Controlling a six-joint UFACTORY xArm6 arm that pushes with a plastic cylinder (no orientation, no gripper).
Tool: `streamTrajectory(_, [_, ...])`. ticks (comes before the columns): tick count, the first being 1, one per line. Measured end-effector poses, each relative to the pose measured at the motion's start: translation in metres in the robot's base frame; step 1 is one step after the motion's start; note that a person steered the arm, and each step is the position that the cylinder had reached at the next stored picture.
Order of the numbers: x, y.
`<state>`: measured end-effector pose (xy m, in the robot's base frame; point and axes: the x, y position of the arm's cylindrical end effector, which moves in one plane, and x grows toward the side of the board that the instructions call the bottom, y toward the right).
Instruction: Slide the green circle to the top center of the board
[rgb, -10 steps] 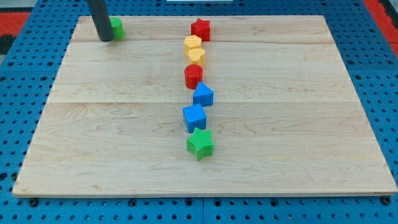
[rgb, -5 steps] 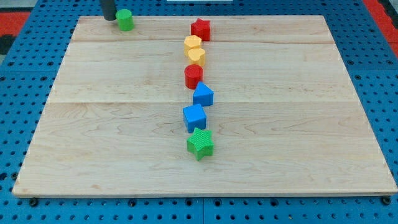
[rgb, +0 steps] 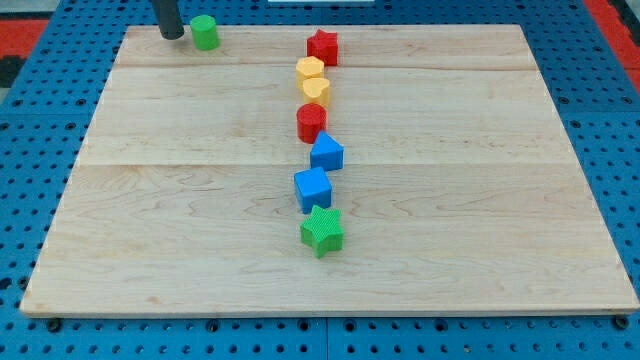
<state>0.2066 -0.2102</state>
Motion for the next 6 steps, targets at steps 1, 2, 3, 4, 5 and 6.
streamTrajectory(1, [0.0,0.0])
streamTrajectory(2, [0.0,0.011])
streamTrajectory(3, [0.0,0.033])
streamTrajectory(4, [-0.002,0.079])
streamTrajectory(5, [-0.009,0.084])
streamTrajectory(6, [-0.01,0.087])
